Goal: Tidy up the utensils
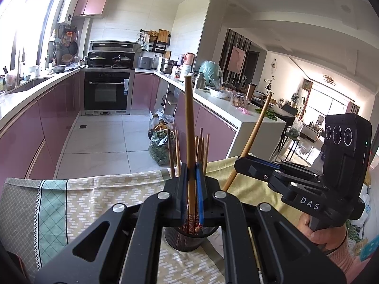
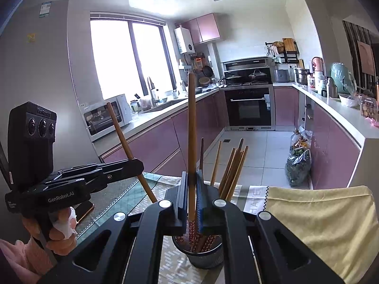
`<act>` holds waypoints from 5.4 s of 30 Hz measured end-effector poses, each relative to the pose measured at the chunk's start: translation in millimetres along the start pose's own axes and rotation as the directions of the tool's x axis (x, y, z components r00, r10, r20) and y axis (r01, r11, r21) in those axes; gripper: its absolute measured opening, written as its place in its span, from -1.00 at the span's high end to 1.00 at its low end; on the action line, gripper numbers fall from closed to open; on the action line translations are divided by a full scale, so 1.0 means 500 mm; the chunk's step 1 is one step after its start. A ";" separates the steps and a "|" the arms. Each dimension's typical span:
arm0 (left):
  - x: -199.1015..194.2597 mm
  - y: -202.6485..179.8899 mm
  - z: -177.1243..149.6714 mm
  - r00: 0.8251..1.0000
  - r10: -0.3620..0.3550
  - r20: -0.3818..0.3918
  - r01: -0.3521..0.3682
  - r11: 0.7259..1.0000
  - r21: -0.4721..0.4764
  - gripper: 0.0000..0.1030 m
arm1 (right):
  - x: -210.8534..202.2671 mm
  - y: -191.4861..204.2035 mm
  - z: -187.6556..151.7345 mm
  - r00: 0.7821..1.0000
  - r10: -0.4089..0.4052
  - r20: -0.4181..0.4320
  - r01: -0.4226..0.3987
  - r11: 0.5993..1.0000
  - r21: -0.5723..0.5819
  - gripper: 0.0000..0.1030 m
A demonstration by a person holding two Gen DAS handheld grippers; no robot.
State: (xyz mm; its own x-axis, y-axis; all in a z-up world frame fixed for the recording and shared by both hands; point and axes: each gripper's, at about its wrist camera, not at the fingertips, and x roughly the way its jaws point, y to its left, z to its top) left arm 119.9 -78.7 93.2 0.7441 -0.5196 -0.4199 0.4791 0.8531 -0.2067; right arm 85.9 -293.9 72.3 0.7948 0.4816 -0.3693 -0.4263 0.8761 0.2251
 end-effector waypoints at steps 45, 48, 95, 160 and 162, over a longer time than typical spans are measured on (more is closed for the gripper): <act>0.032 -0.009 -0.011 0.998 0.022 -0.053 -0.021 1.000 0.022 0.85 | 0.032 -0.028 -0.023 0.999 -0.002 -0.039 0.004 1.000 0.029 0.89; 0.033 -0.008 -0.011 0.998 0.022 -0.053 -0.021 1.000 0.021 0.85 | 0.032 -0.028 -0.023 0.999 -0.002 -0.039 0.004 1.000 0.030 0.89; 0.052 0.003 -0.036 0.996 0.034 -0.086 -0.032 0.999 0.017 0.85 | 0.044 -0.028 -0.040 0.999 -0.004 -0.048 0.006 0.999 0.036 0.89; 0.113 -0.008 -0.039 0.983 0.023 -0.181 -0.014 0.998 0.053 0.85 | 0.094 -0.038 -0.053 0.992 -0.016 -0.126 0.022 0.999 0.049 0.88; 0.118 -0.008 -0.038 0.983 0.025 -0.184 -0.015 0.998 0.056 0.85 | 0.095 -0.038 -0.054 0.992 -0.017 -0.127 0.023 0.998 0.050 0.88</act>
State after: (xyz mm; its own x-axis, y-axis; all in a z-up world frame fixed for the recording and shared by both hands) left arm 152.8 -111.9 52.5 0.6578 -0.4803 -0.5802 0.4928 0.8570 -0.1507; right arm 120.4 -287.2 26.2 0.7405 0.4656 -0.4847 -0.3855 0.8850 0.2613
